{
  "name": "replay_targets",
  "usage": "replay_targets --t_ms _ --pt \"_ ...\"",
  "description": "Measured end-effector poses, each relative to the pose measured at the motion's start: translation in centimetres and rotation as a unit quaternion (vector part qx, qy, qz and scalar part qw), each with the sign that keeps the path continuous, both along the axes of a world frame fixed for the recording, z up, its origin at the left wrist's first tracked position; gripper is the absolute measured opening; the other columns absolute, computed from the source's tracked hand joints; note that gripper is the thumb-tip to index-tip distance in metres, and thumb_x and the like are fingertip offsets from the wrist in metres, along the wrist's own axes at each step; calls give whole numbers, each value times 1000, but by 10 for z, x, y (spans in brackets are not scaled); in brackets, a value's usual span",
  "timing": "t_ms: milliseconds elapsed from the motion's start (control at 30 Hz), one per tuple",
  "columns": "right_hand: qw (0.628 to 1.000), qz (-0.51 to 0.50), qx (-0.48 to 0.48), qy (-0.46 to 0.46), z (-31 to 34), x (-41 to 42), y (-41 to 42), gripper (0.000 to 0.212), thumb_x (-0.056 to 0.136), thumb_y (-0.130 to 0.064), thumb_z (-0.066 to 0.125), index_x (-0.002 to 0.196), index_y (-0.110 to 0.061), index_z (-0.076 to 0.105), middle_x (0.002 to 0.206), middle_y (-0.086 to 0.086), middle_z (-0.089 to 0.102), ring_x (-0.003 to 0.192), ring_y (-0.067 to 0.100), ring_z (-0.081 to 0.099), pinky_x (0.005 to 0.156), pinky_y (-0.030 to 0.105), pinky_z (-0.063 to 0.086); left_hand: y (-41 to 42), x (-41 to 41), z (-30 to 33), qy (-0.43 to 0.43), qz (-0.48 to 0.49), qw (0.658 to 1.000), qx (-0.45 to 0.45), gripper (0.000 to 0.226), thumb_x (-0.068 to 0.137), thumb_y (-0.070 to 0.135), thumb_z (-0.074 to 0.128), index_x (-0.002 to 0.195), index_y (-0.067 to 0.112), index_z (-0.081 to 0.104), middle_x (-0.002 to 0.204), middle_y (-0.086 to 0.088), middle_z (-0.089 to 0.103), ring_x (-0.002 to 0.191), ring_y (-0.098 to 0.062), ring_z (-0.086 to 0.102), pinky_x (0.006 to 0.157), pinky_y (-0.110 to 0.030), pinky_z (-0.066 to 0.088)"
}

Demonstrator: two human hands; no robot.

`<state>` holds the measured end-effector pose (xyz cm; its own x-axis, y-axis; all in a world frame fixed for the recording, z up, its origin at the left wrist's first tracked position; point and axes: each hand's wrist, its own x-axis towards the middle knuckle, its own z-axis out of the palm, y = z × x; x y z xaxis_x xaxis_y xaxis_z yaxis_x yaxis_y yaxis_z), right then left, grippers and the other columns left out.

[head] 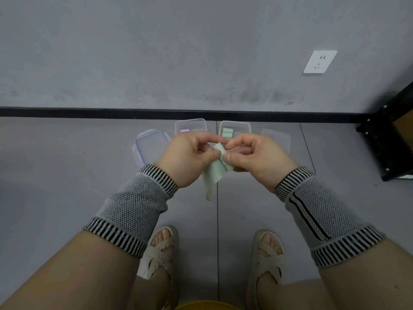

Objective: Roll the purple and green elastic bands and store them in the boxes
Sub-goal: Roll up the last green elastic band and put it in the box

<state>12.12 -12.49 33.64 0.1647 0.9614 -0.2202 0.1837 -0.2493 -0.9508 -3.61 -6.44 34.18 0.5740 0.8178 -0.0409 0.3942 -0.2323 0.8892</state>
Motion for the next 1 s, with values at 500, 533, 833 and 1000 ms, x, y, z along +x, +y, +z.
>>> replay_targets --t_ms 500,533,833,1000 --pt "968 -55 -69 236 9 10 -3 6 88 -3 57 88 -4 63 70 5 62 64 14 55 56 22 44 5 -2 -7 1 46 999 4 28 78 15 52 99 33 50 59 17 49 53 -2 45 57 -17 40" --pt "966 -58 -69 242 9 9 -3 5 87 -3 58 87 -5 62 70 5 62 64 14 55 56 22 44 4 0 -6 -9 55 998 9 29 73 17 49 97 32 50 55 18 48 50 -1 43 53 -14 37" --pt "977 -123 8 176 1 -16 0 24 77 1 71 75 -13 52 66 3 56 61 14 55 59 27 45 -2 9 1 -91 122 987 -52 17 78 20 74 89 24 62 69 0 68 60 -8 63 61 -25 53" --pt "990 -113 81 3 1 -24 -3 27 70 -9 80 78 -17 55 74 0 61 67 10 58 67 27 55 -3 7 3 -109 120 985 -55 15 80 10 71 76 23 64 70 -5 66 62 -13 61 62 -29 53"
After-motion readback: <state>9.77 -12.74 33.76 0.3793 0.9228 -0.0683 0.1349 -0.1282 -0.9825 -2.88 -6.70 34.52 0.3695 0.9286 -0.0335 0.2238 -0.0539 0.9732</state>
